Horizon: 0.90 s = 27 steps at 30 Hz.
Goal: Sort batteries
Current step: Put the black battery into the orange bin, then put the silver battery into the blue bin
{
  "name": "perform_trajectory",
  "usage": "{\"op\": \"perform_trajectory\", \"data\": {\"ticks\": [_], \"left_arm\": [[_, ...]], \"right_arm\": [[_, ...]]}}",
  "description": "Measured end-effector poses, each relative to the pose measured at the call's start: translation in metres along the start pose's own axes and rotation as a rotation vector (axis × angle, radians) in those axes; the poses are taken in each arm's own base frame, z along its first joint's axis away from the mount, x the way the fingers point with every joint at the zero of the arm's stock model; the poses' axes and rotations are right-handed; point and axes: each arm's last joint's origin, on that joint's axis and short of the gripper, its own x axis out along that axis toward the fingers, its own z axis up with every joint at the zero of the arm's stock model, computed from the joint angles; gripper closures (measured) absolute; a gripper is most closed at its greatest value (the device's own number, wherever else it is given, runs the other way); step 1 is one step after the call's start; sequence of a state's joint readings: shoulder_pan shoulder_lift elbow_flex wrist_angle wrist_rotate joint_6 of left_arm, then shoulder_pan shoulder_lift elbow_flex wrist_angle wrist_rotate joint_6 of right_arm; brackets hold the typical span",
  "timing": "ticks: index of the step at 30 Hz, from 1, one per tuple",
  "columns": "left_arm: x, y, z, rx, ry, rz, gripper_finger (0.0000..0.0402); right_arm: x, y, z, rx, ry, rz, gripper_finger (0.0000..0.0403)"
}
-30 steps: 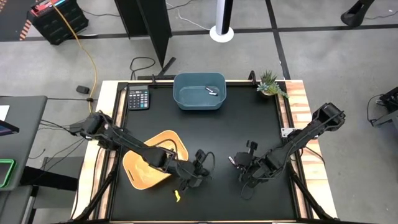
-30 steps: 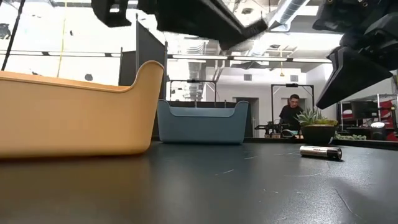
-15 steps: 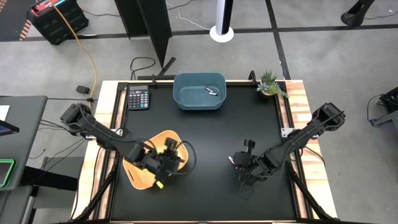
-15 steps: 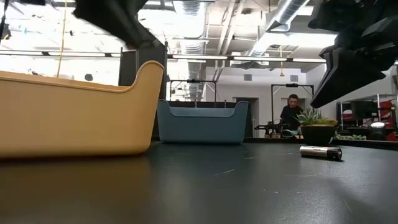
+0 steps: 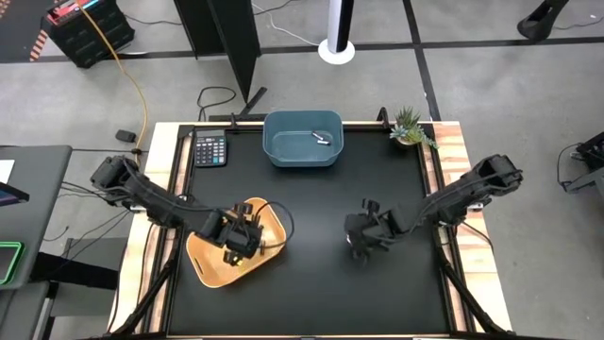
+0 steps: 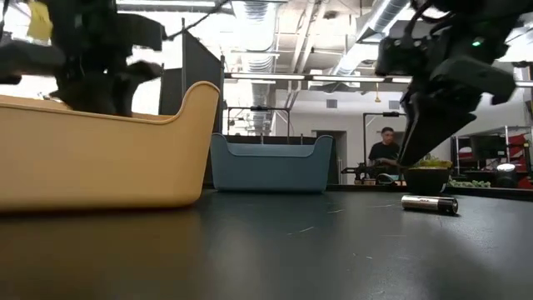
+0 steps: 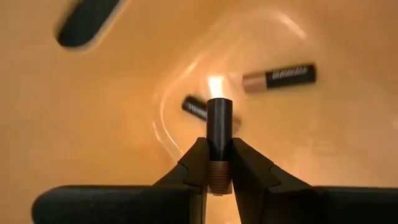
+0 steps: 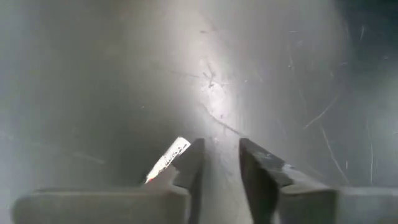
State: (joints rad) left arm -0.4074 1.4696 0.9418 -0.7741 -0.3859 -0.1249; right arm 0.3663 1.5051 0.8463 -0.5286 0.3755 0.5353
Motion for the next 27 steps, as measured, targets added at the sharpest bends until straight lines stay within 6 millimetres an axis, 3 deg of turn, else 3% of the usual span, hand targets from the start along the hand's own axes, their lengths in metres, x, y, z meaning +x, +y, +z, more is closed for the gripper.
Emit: {"op": "perform_trajectory", "data": {"ticks": [5,9,13,16,21,27], "left_arm": [[0.014,0.008,-0.01,-0.028,0.055,-0.018,0.0361],[0.018,0.013,-0.012,-0.048,0.069,-0.02,0.0301],[0.018,0.014,-0.012,-0.048,0.069,-0.019,0.0242],[0.019,0.015,-0.012,-0.05,0.071,-0.017,0.0223],[0.019,0.017,-0.013,-0.049,0.076,-0.012,0.022],[0.018,0.017,-0.013,-0.051,0.071,-0.012,0.0223]], "right_arm": [[0.004,-0.008,0.005,0.022,0.025,0.029,0.0214],[0.005,-0.009,0.005,0.05,0.058,0.08,0.0185],[0.004,-0.006,0.003,0.089,0.081,0.118,0.0177],[0.002,-0.002,0.002,0.111,0.086,0.129,0.0178],[0.007,0.008,-0.003,0.147,0.105,0.129,0.0181],[0.031,0.017,-0.013,0.189,0.168,0.073,0.0181]]}}
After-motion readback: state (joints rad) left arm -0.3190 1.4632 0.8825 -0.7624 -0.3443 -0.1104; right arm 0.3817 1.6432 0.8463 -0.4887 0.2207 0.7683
